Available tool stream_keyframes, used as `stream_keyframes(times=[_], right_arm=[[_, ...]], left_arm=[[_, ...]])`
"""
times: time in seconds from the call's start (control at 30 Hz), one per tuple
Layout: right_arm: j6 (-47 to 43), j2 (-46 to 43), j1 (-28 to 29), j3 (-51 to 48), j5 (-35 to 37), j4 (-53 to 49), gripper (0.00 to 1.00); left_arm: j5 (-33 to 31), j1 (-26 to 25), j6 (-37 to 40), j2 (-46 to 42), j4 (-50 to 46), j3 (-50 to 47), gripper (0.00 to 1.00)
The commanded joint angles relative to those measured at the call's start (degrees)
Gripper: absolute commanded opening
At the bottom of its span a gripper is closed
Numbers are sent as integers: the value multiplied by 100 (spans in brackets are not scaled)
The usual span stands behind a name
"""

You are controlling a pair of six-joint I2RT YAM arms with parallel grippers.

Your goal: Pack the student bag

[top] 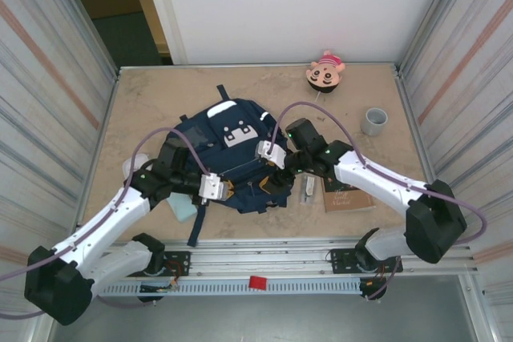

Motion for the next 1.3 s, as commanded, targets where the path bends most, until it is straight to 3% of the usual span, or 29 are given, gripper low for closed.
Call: stream_keyframes(times=[0.0, 0.07, 0.1, 0.13, 0.37, 0.5, 0.6, 0.73, 0.87, 0.97, 1.1, 1.27], right_arm=[[-802, 191, -46, 336, -757, -290, 50], [-601, 188, -43, 358, -732, -231, 16], [-417, 137, -37, 362, -679, -194, 5], [-241, 61, -31, 366, -581, -157, 0], [913, -871, 679, -334, 1399, 867, 0], [1293, -860, 867, -346, 1864, 1190, 0], [1381, -715, 922, -237, 1840, 1297, 0], [1337, -592, 1042, -101, 1872, 1269, 0], [1341, -579, 1149, -89, 1955, 1362, 0], [1372, -562, 1193, -73, 1970, 1402, 0], [1415, -583, 1195, -34, 1849, 1488, 0], [1475, -574, 1176, 14, 1553, 1570, 0]], left_arm=[[430, 141, 24, -278, 325, -28, 0], [153, 156, -153, -307, 533, -103, 0], [-33, 170, -344, -305, 689, -137, 0], [-258, 192, -596, -270, 904, -176, 0], [-915, 323, -1395, 503, 1641, 63, 13], [-1013, 320, -2386, 507, 1010, 651, 46], [-1424, 321, -4116, 234, 394, 1088, 66], [-1486, 294, -6035, -101, -814, 1604, 69], [-1709, 132, -7410, -277, -1573, 1833, 67], [-2048, -475, -8500, -169, -1708, 1718, 64], [-3033, -1833, -9446, 265, -1797, 1752, 62], [-4076, -2394, -10085, 626, -1979, 1927, 59]])
